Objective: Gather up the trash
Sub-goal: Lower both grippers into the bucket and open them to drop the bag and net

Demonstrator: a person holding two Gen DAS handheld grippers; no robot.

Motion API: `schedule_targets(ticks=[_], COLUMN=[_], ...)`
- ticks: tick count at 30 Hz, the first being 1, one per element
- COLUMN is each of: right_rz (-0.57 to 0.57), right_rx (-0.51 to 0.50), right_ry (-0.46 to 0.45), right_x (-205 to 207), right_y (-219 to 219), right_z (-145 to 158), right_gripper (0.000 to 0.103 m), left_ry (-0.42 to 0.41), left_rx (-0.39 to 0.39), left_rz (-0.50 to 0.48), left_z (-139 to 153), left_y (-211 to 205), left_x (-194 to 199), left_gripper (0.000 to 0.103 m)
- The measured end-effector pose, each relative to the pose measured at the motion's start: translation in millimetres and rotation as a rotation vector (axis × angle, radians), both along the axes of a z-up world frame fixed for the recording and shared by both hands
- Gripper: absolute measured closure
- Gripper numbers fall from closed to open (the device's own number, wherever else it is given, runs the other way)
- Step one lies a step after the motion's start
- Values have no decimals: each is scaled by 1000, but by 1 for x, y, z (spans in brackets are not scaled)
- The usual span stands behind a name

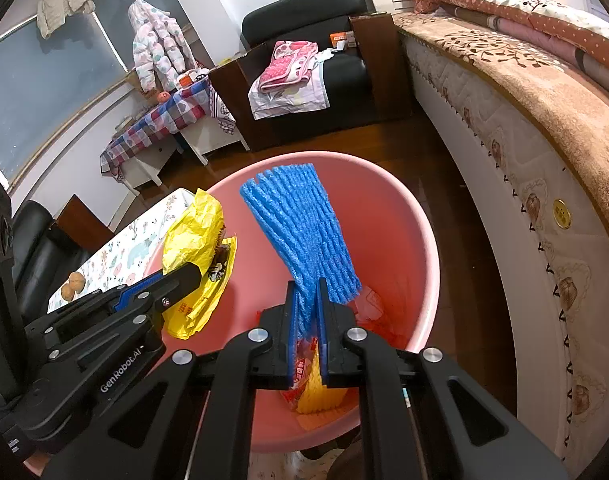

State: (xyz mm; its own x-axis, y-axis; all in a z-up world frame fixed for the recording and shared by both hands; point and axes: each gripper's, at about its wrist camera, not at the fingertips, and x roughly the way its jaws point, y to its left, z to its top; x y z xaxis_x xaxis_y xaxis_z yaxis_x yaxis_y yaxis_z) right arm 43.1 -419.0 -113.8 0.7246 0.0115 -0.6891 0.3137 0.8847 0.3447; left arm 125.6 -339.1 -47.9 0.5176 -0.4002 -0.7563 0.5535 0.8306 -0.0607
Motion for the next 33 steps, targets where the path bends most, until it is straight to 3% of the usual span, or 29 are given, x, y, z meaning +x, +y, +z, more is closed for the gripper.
schedule_targets(ticks=[9,14,23,33], right_rz=[-5,-5,-8,-18], right_rx=[3,4,7,19], right_ry=[1,1,2,10], right_x=[-1,-1,-3,0], right_y=[-2,-2,-7,-16], right_z=[0,0,-2,-9], right_gripper=[94,94,94,94], left_ry=[1,-1,-9,-9], left_rx=[-2,-4,-12,-15], left_rz=[1,8,18,23], left_z=[0,-1,2,3], left_y=[-2,-2,-1,2], left_x=[1,0,-1,-2], left_gripper=[83,70,59,58])
